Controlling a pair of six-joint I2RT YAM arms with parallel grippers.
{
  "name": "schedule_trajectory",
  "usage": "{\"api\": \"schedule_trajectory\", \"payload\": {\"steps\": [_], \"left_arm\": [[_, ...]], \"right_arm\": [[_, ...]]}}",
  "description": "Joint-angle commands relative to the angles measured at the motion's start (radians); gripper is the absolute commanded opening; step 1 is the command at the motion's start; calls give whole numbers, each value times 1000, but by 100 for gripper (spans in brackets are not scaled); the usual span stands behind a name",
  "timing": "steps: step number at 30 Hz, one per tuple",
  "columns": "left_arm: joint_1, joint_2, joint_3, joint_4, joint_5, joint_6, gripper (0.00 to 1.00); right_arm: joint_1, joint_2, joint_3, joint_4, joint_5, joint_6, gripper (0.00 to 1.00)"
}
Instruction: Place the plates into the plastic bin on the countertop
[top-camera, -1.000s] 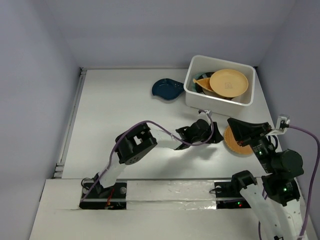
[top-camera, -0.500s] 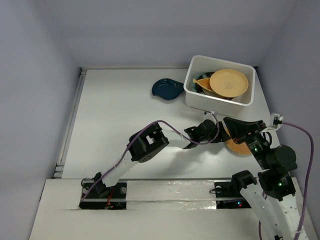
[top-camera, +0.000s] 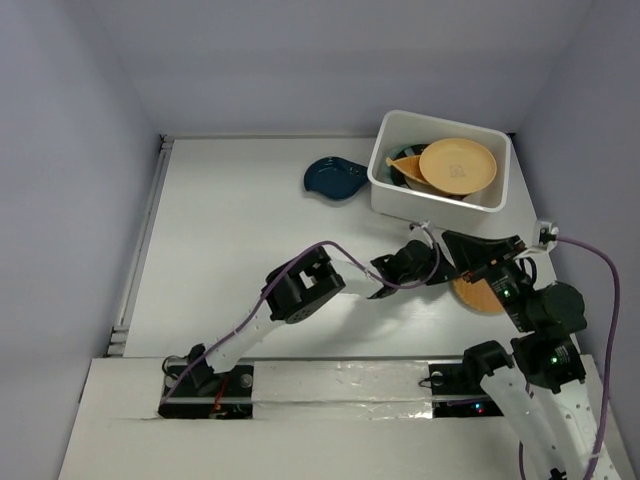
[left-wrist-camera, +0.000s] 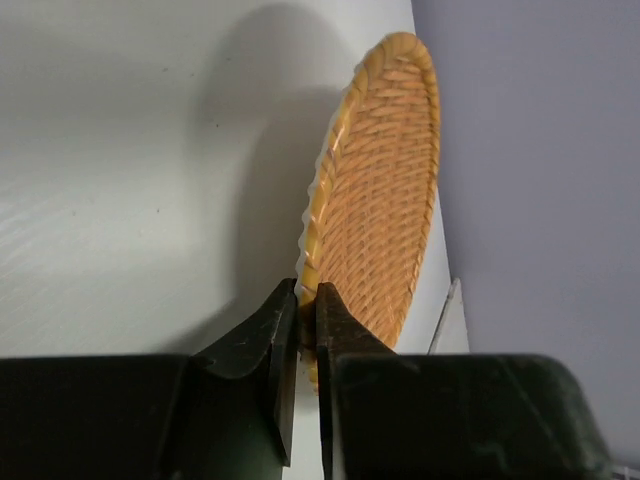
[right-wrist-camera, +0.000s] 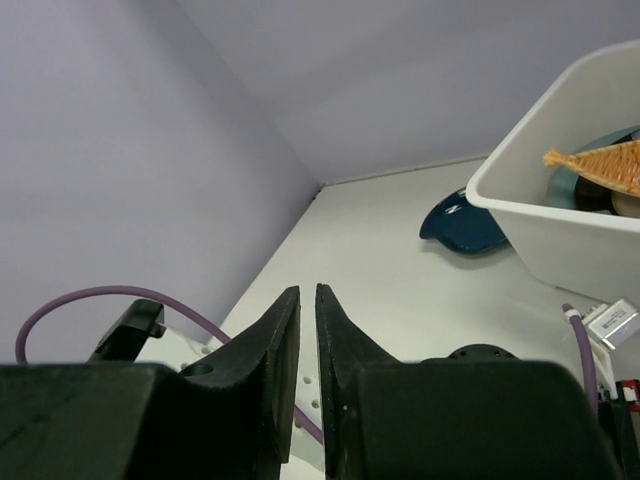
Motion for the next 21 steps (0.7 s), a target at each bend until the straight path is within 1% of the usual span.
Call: {"api": "schedule_trajectory", "payload": {"steps": [1,3,4,6,7,8,9,11,13,14,15,18,21], "left_arm": [[6,-31,-85,74,-14,2,0],[15,-100,-160,136,-10,3,0],[15,-130,-243,194,-7,3,0],[36,-220,-329,254,19,-1,0],[36,-255,-418,318,27,-3,0],[47,-289,-464,344,33,-6,0],[59,-359,-543,387,41,-12,0],[78,-459,-617,441,56,-29,0],[107,-518,-703,504,87,-62,0],[107,-542,-722,537,93,-69,0],[121,-590,-734,544,101,-73,0],[147,-668,-765,567,138,-75,0],[173,-731,-765,547,144,-60,0]], "right_arm": [[10,10,3,60,-12,-12,18],[10,18,5,53,-10,-21,18],[10,19,6,52,-10,-24,18],[10,19,5,51,-6,-28,18],[10,19,6,51,-4,-28,18],[10,19,14,34,23,-28,18],[10,13,22,23,42,-26,18],[10,-1,29,11,97,-29,19],[10,-27,43,6,121,-29,21],[10,-33,46,6,134,-29,22],[10,-39,54,2,138,-25,23],[10,-62,58,-21,160,-17,23],[10,-85,61,-58,197,-20,23]]}}
